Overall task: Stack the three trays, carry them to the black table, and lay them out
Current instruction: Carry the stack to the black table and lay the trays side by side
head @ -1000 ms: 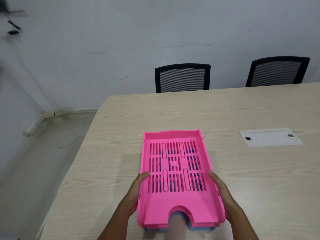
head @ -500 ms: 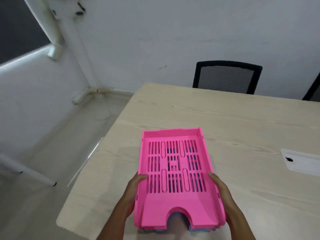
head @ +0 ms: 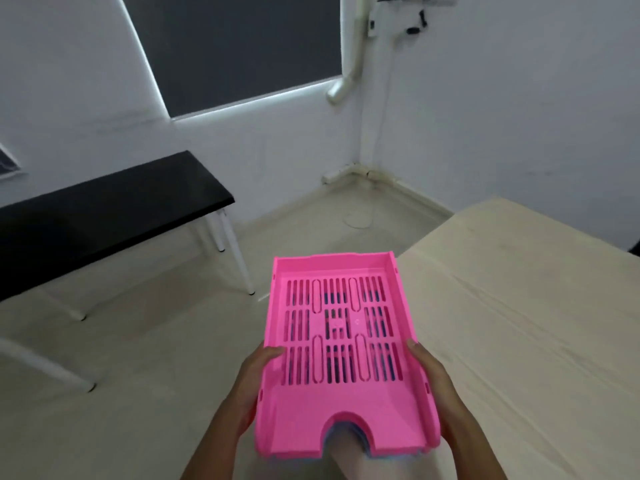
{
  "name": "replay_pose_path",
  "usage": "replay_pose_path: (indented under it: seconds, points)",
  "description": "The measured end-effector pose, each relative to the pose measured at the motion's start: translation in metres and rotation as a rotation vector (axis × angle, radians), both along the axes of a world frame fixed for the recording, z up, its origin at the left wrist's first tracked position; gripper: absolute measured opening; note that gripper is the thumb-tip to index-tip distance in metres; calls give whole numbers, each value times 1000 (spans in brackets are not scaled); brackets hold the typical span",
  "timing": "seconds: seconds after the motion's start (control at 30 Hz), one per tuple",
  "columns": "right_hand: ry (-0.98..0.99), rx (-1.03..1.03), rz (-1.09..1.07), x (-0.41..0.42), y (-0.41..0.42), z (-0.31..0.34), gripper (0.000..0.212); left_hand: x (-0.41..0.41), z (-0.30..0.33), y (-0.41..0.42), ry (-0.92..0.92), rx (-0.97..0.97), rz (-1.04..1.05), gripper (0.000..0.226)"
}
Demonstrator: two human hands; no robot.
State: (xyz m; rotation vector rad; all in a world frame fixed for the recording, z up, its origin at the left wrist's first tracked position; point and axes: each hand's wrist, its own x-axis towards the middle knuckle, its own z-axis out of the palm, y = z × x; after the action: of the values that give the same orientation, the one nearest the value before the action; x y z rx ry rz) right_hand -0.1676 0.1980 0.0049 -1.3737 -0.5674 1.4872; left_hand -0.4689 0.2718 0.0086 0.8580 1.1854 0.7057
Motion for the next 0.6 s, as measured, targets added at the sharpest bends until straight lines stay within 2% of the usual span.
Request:
replay_pose_path:
  seconds: [0.13, 0.33, 0.47, 0.6]
  points:
    - [-13, 31, 157, -82, 71, 5, 60, -89, 6, 26, 24, 51, 135, 35]
    - [-13, 46, 385, -194, 151, 9, 71, -201, 12, 43, 3, 45, 364, 34]
    - [-36, 64, 467, -248, 189, 16, 62, -250, 11, 52, 19, 59, 478, 33]
    - [-23, 65, 532, -293, 228, 17, 65, -286, 9, 69, 6, 70, 564, 31]
